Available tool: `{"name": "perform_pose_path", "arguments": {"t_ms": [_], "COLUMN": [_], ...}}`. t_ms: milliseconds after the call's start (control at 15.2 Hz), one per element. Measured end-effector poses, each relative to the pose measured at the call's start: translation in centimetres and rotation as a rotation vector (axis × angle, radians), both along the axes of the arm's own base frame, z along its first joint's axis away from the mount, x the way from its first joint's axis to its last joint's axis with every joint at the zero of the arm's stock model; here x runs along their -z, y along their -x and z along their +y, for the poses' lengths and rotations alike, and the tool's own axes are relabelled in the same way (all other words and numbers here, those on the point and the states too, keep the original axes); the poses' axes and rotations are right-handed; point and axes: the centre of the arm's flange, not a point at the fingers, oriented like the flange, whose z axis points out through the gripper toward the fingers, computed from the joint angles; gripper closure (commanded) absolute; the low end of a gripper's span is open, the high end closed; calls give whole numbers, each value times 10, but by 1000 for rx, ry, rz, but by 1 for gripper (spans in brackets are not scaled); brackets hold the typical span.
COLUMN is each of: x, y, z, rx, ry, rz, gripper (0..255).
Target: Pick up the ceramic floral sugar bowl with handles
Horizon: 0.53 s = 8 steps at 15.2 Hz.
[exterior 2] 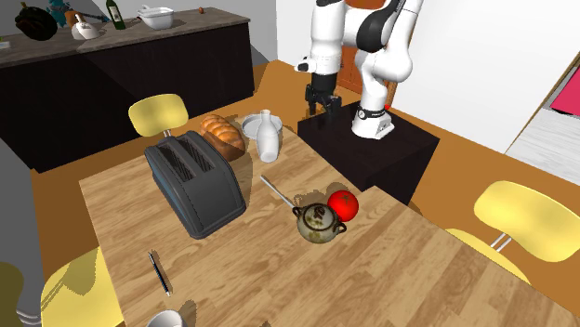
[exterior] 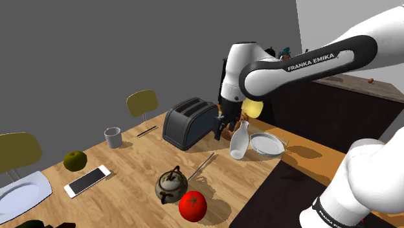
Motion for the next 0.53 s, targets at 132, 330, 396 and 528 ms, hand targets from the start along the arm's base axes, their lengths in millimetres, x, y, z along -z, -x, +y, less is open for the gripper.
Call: {"name": "perform_pose_path", "arguments": {"t_ms": [132,330,396,528], "x": [18,43,53,72], "y": [-12,-31,-35,-47], "z": [16,42,48,67], "rx": [4,10,13,17], "ry": [-2,-4,-5,-7], "rz": [0,0,1,1], "gripper": [0,0,0,0]}}
